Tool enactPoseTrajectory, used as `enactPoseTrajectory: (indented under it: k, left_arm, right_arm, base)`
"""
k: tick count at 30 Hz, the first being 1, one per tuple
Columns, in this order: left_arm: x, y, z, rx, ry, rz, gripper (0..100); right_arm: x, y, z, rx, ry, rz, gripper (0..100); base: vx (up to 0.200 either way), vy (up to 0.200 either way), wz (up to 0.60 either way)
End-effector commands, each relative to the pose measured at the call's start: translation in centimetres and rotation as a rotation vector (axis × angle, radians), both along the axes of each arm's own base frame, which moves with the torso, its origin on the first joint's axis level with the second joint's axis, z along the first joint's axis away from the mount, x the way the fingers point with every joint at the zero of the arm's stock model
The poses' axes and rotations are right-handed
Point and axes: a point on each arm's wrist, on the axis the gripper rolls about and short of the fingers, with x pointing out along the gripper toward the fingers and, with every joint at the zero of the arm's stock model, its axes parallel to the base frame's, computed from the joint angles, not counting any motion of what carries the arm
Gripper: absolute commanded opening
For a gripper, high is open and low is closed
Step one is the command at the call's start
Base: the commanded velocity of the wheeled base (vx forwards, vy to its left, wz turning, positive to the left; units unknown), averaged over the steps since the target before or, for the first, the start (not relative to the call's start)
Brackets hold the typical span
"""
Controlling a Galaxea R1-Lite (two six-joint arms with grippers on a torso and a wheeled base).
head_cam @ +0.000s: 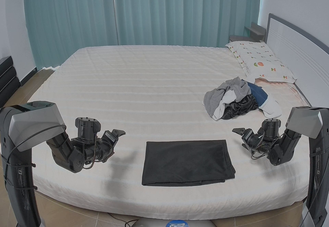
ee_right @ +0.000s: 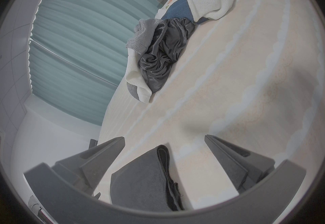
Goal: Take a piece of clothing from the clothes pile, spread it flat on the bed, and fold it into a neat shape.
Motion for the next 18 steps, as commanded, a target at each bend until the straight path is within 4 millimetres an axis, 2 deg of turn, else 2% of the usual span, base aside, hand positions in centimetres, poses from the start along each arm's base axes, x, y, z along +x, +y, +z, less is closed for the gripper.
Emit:
enactPoseTrajectory:
  k: [1, 2, 14, 18]
  left_arm:
    - [0.02, -0.02, 0.07, -0.001, -0.003, 0.001, 100]
    - [-0.02, -0.01, 0.05, 0.002, -0.002, -0.001, 100]
    - [0.20, -0.01, 0.14, -0.005, -0.005, -0.001, 100]
    - [0.24, -0.02, 0.16, -0.004, -0.007, -0.002, 100]
  right_arm:
    - [-0.09, 0.06, -0.27, -0.001, 0.008, 0.003, 100]
    - [-0.09, 0.06, -0.27, -0.004, 0.007, 0.004, 100]
    - [-0.09, 0.06, -0.27, -0.007, 0.006, 0.004, 100]
    - [-0.09, 0.06, -0.27, -0.007, 0.006, 0.004, 100]
  base:
    - [-0.200, 0.000, 0.00]
    - [-0.200, 0.000, 0.00]
    - [0.000, 0.000, 0.00]
    - [0.000, -0.200, 0.00]
